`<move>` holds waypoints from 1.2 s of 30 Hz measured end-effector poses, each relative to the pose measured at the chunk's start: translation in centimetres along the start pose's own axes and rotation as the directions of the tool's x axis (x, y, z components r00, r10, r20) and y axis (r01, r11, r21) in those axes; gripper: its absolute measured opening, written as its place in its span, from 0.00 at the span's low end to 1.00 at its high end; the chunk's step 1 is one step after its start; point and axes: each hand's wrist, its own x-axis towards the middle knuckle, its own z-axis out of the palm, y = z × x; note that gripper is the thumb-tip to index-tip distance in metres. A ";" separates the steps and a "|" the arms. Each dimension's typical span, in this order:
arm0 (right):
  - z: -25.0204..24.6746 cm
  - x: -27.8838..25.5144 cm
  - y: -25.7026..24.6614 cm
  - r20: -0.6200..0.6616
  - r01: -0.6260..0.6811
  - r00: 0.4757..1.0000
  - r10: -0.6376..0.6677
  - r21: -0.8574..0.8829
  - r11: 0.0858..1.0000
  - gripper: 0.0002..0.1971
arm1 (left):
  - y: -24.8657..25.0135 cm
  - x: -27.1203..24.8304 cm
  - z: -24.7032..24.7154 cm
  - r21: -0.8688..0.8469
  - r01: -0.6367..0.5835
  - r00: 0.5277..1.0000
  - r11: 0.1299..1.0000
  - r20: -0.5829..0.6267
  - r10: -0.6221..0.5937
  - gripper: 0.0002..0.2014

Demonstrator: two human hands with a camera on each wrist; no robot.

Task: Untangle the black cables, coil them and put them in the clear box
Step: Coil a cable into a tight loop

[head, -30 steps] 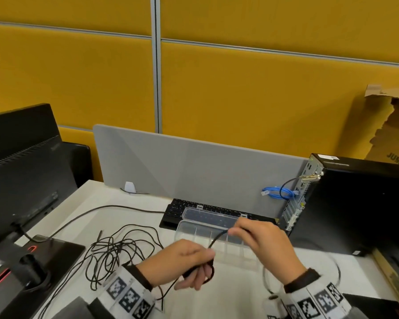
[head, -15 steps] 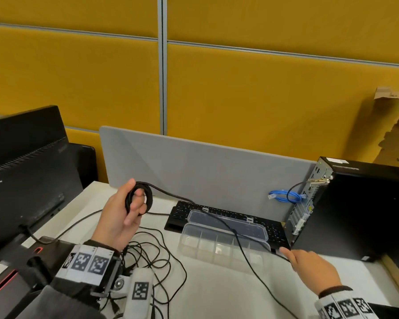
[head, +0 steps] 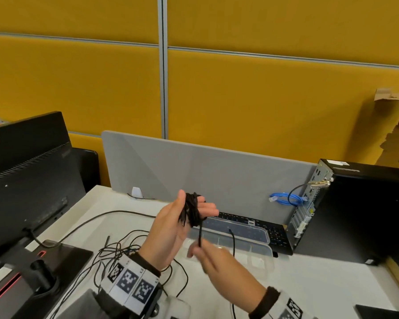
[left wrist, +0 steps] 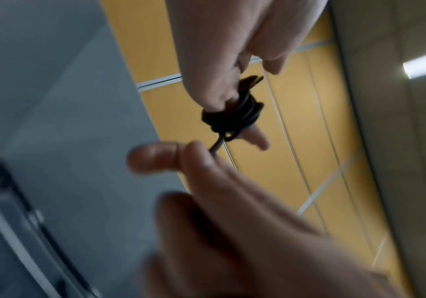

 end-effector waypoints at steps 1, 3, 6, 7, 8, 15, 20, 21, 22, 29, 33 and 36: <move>-0.1 -0.2 -0.2 0.076 0.008 0.997 -0.009 0.006 1.000 0.09 | -0.3 0.2 -0.6 0.216 -0.059 0.998 0.975 0.036 0.052 0.33; -1.1 -0.5 -0.3 0.158 0.038 0.987 -0.031 -0.039 0.999 0.11 | -0.9 0.2 -1.6 0.563 -0.134 0.988 0.816 0.142 0.064 0.36; -2.9 -0.3 0.3 0.066 0.087 0.995 -0.075 -0.216 0.972 0.13 | -1.4 -0.3 -2.4 0.783 -0.132 0.967 0.608 0.237 -0.096 0.33; -3.6 -0.1 0.6 -0.020 0.086 0.995 -0.093 -0.230 0.969 0.14 | -1.7 -0.4 -2.2 0.772 -0.121 0.947 0.624 0.279 -0.162 0.29; -4.1 0.1 0.9 -0.108 0.086 0.988 -0.111 -0.212 0.974 0.14 | -1.9 -0.6 -1.9 0.730 -0.103 0.918 0.676 0.332 -0.218 0.24; -5.2 0.6 4.6 -0.160 -0.023 0.987 0.001 -0.133 0.991 0.12 | -0.2 -0.9 0.4 0.044 0.120 0.932 0.992 0.340 -0.128 0.12; -2.5 -0.6 2.1 0.031 0.007 1.000 0.001 -0.257 0.966 0.11 | -1.0 0.3 1.8 0.281 -0.159 0.986 0.947 0.096 0.137 0.12; -2.5 -0.9 1.7 0.013 0.014 1.000 -0.011 -0.311 0.950 0.09 | -1.3 0.2 1.7 0.430 -0.199 0.975 0.880 0.182 0.131 0.14; -2.7 -1.1 1.5 -0.003 0.015 1.000 -0.018 -0.372 0.928 0.09 | -1.5 0.2 1.5 0.570 -0.228 0.959 0.790 0.270 0.082 0.19; -8.3 -3.5 6.0 -0.024 -0.154 0.987 0.156 -0.378 0.913 0.13 | -1.3 1.7 -3.2 0.985 -0.159 0.985 0.070 0.164 -0.059 0.23; -10.4 -6.3 11.4 -0.134 -0.399 0.916 0.379 -0.410 0.820 0.16 | 0.1 2.0 -6.0 0.999 -0.022 0.999 -0.050 0.023 0.030 0.17; -11.6 -8.8 14.1 -0.227 -0.558 0.825 0.518 -0.474 0.681 0.30 | 0.9 2.0 -7.0 0.992 0.061 0.997 -0.108 -0.056 0.048 0.12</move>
